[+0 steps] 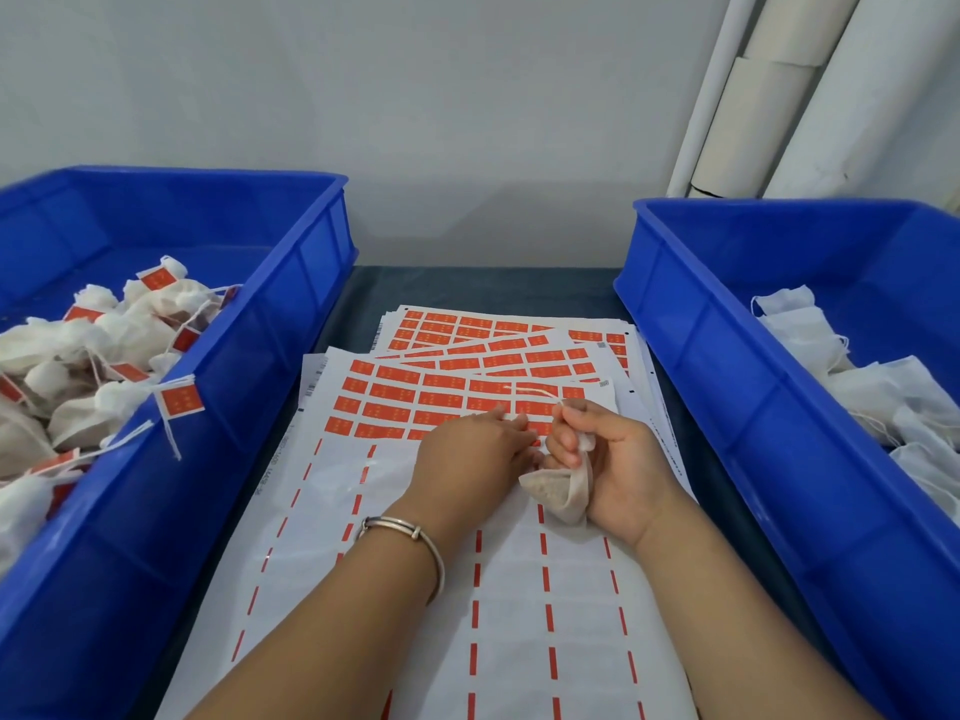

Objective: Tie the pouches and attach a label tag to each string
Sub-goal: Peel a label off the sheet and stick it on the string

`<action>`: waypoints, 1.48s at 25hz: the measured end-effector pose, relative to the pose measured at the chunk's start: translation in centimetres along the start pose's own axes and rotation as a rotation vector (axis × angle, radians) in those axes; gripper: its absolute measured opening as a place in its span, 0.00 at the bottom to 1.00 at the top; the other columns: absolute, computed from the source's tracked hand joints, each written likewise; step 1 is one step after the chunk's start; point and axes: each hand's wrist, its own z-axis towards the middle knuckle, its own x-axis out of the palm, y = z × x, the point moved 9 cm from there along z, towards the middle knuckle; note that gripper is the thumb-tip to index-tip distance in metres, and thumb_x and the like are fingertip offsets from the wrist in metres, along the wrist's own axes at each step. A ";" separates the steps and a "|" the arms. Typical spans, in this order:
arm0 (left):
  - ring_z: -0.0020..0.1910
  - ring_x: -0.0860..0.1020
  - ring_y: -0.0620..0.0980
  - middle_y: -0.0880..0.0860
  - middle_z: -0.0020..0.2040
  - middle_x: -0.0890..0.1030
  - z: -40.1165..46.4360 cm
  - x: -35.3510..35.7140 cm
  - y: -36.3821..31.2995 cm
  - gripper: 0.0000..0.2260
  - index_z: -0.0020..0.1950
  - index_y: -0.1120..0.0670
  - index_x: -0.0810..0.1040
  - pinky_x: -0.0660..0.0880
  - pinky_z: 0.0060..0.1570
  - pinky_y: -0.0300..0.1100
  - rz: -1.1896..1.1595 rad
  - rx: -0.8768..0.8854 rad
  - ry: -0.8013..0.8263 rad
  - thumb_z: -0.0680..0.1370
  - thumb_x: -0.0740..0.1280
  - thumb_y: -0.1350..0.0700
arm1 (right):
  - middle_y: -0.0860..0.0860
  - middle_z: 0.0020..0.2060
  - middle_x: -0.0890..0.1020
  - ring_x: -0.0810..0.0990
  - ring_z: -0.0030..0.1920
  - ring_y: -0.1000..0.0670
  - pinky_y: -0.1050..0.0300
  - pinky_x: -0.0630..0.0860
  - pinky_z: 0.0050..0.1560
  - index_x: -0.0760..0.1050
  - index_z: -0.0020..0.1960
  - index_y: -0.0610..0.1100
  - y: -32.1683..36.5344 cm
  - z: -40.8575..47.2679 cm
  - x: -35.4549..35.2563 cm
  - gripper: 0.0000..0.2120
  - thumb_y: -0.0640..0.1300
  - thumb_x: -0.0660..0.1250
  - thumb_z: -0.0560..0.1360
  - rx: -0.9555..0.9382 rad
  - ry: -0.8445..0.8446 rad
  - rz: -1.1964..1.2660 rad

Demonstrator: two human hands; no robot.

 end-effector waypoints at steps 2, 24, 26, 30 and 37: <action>0.69 0.67 0.47 0.43 0.66 0.74 0.0 -0.3 -0.1 0.15 0.65 0.45 0.74 0.74 0.55 0.45 0.021 0.030 -0.035 0.81 0.56 0.47 | 0.48 0.25 0.73 0.69 0.24 0.53 0.61 0.72 0.29 0.77 0.42 0.39 0.0 0.1 0.0 0.05 0.39 0.66 0.68 0.001 0.002 -0.005; 0.43 0.76 0.46 0.49 0.46 0.81 0.1 -1.4 0.3 0.15 0.52 0.51 0.81 0.73 0.47 0.37 -0.103 0.013 -0.138 0.81 0.56 0.48 | 0.48 0.25 0.72 0.68 0.24 0.53 0.61 0.70 0.29 0.78 0.40 0.39 0.0 0.2 -0.1 0.04 0.39 0.66 0.67 0.011 0.003 0.041; 0.43 0.75 0.47 0.49 0.46 0.81 0.1 -1.6 0.5 0.15 0.53 0.51 0.81 0.73 0.47 0.37 -0.117 -0.006 -0.166 0.81 0.57 0.48 | 0.48 0.25 0.72 0.68 0.24 0.53 0.61 0.70 0.29 0.79 0.38 0.39 0.0 0.2 -0.1 0.04 0.39 0.66 0.67 0.008 0.003 0.037; 0.50 0.75 0.48 0.50 0.51 0.82 0.1 -1.8 0.9 0.14 0.56 0.52 0.81 0.72 0.51 0.39 -0.167 -0.032 -0.227 0.81 0.58 0.49 | 0.48 0.24 0.72 0.68 0.24 0.54 0.61 0.69 0.29 0.80 0.34 0.41 0.2 0.3 0.1 0.06 0.39 0.65 0.67 -0.007 0.001 0.002; 0.53 0.74 0.47 0.48 0.55 0.81 0.1 -2.0 0.9 0.11 0.56 0.50 0.81 0.69 0.52 0.38 -0.238 0.005 -0.305 0.77 0.65 0.49 | 0.48 0.26 0.74 0.70 0.26 0.53 0.61 0.71 0.32 0.81 0.37 0.41 0.2 0.3 0.0 0.06 0.42 0.67 0.67 -0.015 -0.006 -0.020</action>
